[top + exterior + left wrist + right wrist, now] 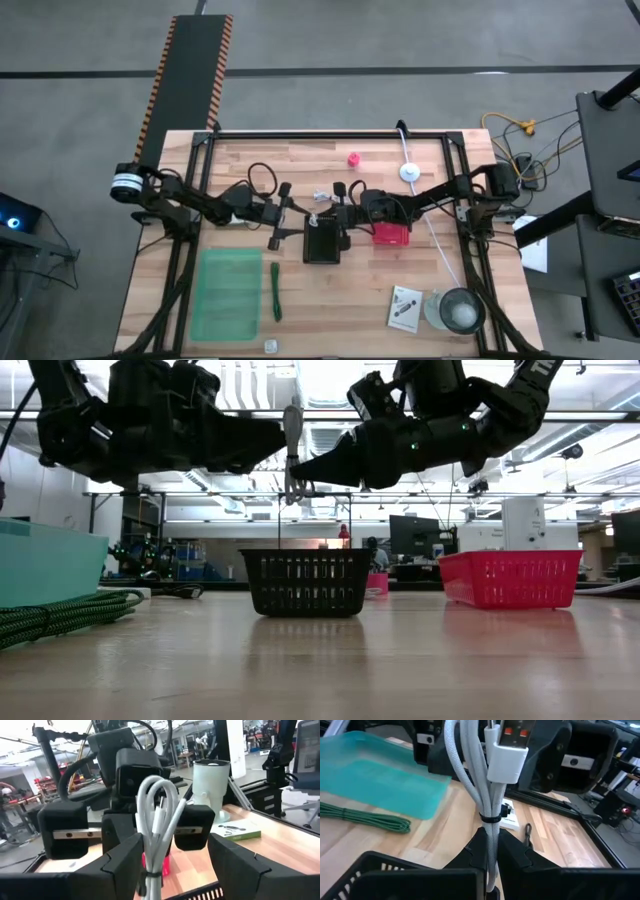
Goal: Pick and place items into bin
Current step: Put the bottom white charger cable into the green bin
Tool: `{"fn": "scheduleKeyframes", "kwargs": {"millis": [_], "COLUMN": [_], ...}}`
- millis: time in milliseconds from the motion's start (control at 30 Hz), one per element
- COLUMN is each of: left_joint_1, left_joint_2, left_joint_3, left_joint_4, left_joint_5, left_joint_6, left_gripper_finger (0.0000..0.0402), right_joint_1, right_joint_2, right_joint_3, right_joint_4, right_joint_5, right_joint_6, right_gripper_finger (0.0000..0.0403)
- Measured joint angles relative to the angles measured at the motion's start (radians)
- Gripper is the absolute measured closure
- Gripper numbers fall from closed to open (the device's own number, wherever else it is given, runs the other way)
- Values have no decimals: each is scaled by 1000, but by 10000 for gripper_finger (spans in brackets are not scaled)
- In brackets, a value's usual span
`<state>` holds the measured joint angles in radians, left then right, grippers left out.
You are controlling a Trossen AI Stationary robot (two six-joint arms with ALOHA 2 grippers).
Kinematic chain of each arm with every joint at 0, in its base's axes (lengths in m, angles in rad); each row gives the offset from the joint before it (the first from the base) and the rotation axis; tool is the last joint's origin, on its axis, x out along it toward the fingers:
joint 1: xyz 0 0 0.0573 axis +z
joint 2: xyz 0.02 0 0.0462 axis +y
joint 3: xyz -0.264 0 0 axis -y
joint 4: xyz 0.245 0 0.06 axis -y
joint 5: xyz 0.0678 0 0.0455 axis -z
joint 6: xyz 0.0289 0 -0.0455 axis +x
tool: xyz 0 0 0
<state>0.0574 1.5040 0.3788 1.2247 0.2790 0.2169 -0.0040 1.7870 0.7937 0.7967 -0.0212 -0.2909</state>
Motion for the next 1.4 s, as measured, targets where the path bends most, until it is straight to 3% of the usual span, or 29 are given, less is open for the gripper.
{"fn": "scheduleKeyframes", "kwargs": {"millis": [367, 900, 1033, 1300, 1400], "left_joint_1": [0, 0, 0, 0, 0], "left_joint_2": [0, 114, 113, 112, 112], "left_joint_3": [15, 100, 100, 99, 97], "left_joint_4": [-1, -3, -3, -5, -17], "left_joint_5": [1, -6, -7, -11, -9], "left_joint_6": [0, 7, 7, 9, 6], "left_gripper_finger": [194, 200, 237, 378, 379], "right_joint_1": [1, 1, 1, 4, 12], "right_joint_2": [0, 0, 0, 0, 0], "right_joint_3": [0, 0, 0, 0, 2], "right_joint_4": [7, 21, 20, 1, -33], "right_joint_5": [-1, -2, -3, -18, -33], "right_joint_6": [3, 27, 28, 28, 4], "right_gripper_finger": [390, 390, 390, 388, 371]}}
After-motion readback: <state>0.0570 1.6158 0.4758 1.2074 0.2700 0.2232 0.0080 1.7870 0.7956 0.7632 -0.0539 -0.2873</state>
